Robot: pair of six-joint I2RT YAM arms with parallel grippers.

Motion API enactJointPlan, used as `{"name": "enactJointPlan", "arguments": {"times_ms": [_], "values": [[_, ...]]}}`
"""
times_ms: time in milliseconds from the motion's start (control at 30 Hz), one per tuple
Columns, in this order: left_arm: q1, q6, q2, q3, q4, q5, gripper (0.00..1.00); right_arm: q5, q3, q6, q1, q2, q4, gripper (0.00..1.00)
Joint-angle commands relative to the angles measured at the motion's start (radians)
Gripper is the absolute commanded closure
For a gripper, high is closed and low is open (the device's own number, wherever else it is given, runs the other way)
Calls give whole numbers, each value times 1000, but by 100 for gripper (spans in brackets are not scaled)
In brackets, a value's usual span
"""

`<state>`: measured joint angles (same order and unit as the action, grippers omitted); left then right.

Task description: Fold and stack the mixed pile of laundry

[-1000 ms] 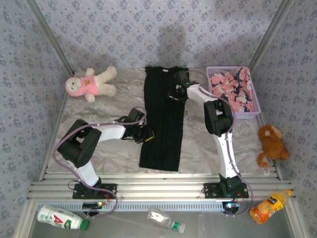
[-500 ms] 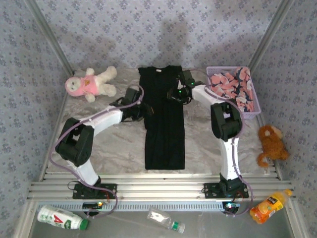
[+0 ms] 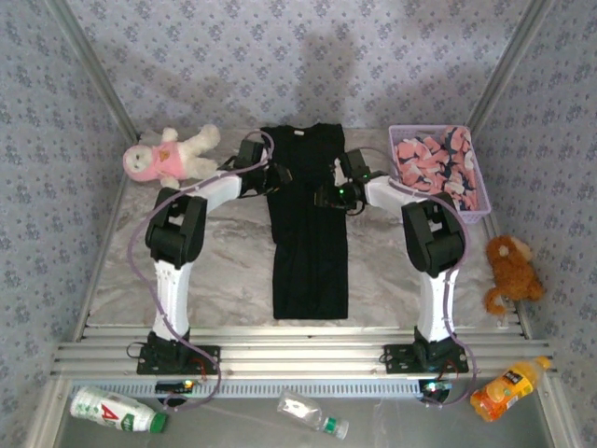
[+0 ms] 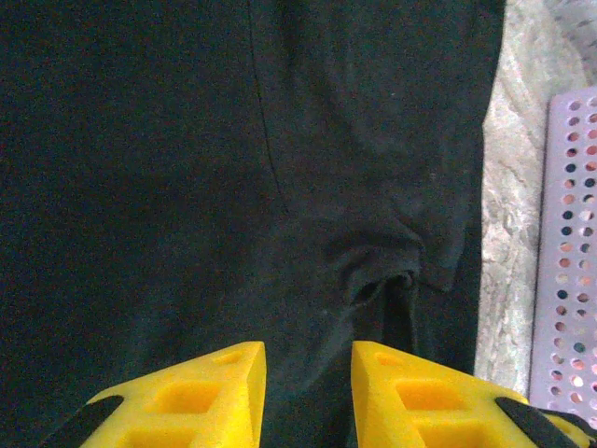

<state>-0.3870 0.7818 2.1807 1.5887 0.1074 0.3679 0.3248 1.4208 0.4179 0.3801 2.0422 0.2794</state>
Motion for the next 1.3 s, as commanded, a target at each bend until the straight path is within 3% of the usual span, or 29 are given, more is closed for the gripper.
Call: {"name": "enactJointPlan", "arguments": {"times_ms": [0,200,433,633,1000,1100,1267], "values": [[4,-8,62,85,1,50,69,60,-12,-33,6,36,-43,55],[12,6,168,172,77,32,70,89,-63,-24,45,26,-70,55],[18,4,176,172,103,16,69,129,-206,31,91,-89,-114,55],[25,-1,177,177,120,4,69,82,-322,59,177,-215,-61,54],[40,-11,175,178,139,0,69,122,-544,290,400,-329,-124,54],[42,-21,175,189,155,-3,70,116,-553,314,461,-384,-89,53],[52,-28,173,204,171,-8,69,64,-520,287,466,-464,15,51]]}}
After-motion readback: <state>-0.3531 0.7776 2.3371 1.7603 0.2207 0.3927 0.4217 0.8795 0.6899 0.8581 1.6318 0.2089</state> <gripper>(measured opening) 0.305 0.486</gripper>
